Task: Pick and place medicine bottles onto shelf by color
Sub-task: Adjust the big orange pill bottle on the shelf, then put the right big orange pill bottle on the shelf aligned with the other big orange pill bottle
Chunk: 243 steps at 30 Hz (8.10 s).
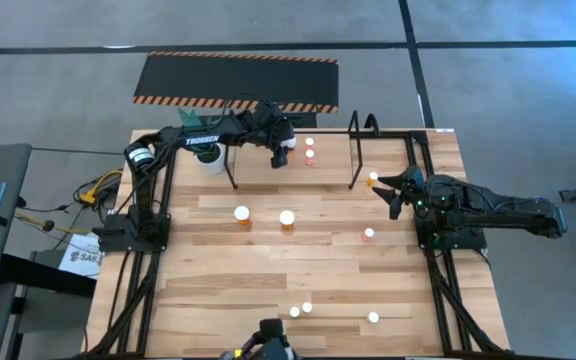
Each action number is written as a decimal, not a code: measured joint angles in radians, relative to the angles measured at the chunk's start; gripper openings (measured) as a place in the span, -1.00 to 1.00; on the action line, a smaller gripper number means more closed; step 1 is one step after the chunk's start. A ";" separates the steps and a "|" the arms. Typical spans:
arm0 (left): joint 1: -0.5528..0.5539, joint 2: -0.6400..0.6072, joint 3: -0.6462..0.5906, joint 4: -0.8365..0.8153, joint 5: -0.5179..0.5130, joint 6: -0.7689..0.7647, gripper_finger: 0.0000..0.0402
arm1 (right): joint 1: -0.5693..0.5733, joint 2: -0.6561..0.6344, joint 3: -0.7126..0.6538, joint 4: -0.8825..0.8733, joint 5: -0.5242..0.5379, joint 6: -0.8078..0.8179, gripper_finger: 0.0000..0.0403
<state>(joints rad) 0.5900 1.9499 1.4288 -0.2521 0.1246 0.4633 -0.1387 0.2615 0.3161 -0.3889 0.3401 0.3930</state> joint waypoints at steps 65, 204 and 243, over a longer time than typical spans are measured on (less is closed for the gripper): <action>0.031 0.082 0.123 -0.107 0.000 -0.301 0.00 | 0.000 0.000 0.000 -0.024 0.000 0.000 0.12; -0.405 -0.414 -0.188 -0.502 -0.351 -0.765 0.28 | 0.000 0.000 0.000 -0.034 0.000 0.000 0.12; -0.624 -0.105 -0.245 -0.077 -0.446 -0.667 0.75 | -0.001 0.001 0.000 -0.113 -0.005 0.000 0.12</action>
<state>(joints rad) -0.0341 1.8447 1.1834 -0.3293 -0.3218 -0.2041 -0.1397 0.2623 0.3161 -0.5017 0.3356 0.3931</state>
